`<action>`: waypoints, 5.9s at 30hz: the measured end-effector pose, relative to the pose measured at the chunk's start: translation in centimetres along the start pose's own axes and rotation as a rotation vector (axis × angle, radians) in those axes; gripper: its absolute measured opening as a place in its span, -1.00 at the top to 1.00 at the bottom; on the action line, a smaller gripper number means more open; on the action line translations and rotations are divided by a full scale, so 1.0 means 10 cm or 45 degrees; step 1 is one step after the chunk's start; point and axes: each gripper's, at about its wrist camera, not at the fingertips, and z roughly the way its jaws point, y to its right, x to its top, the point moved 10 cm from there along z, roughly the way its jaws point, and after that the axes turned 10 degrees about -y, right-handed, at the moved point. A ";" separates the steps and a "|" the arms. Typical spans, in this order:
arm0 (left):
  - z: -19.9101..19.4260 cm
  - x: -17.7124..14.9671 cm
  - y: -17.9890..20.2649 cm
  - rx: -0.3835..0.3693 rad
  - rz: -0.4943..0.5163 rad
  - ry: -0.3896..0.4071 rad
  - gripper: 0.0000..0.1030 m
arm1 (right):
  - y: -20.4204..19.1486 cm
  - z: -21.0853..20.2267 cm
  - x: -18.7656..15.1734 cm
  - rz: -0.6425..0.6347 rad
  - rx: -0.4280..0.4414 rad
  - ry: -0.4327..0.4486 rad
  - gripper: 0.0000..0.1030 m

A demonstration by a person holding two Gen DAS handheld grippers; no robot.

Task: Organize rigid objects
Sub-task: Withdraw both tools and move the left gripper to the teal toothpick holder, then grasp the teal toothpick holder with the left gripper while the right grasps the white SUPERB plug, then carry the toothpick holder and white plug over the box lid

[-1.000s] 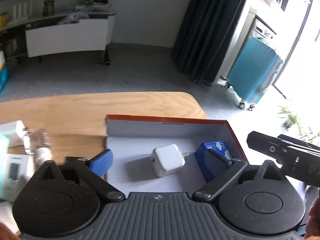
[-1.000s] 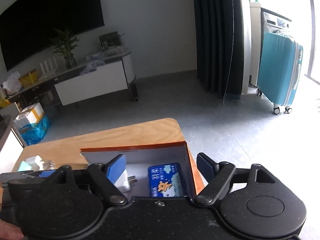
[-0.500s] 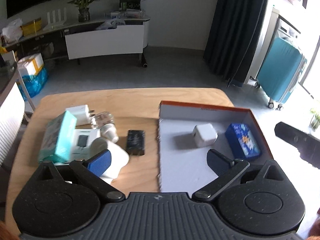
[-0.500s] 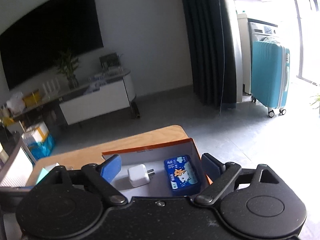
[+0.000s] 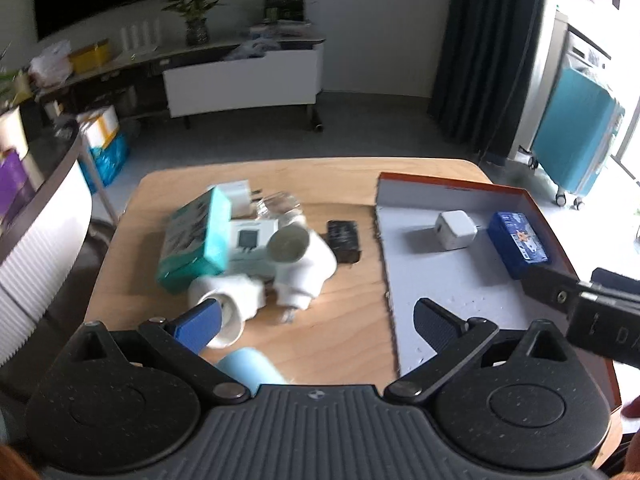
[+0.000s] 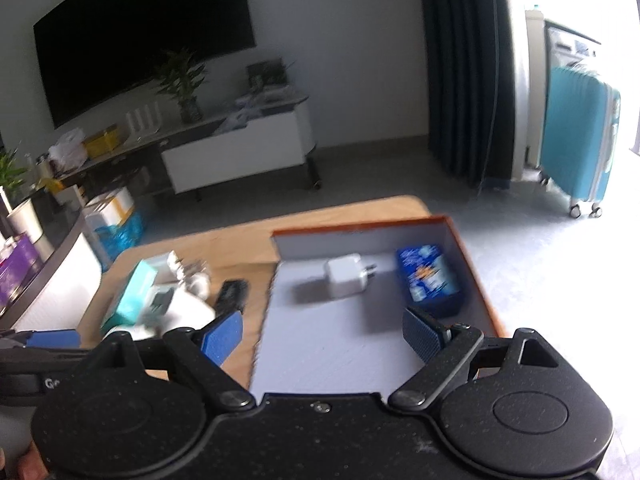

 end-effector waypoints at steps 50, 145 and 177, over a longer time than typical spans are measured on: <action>0.19 -0.68 -0.60 -0.105 -0.079 -0.098 -1.00 | -0.74 0.25 -0.59 -0.160 0.144 -0.195 -0.98; -0.24 -0.24 -0.57 -0.119 -0.066 0.183 -0.55 | -0.91 0.17 -0.12 -0.196 0.174 -0.082 -0.60; -0.32 -0.24 -0.19 -0.160 0.018 0.195 -0.55 | -0.50 -0.17 -0.16 -0.138 0.114 -0.017 -0.60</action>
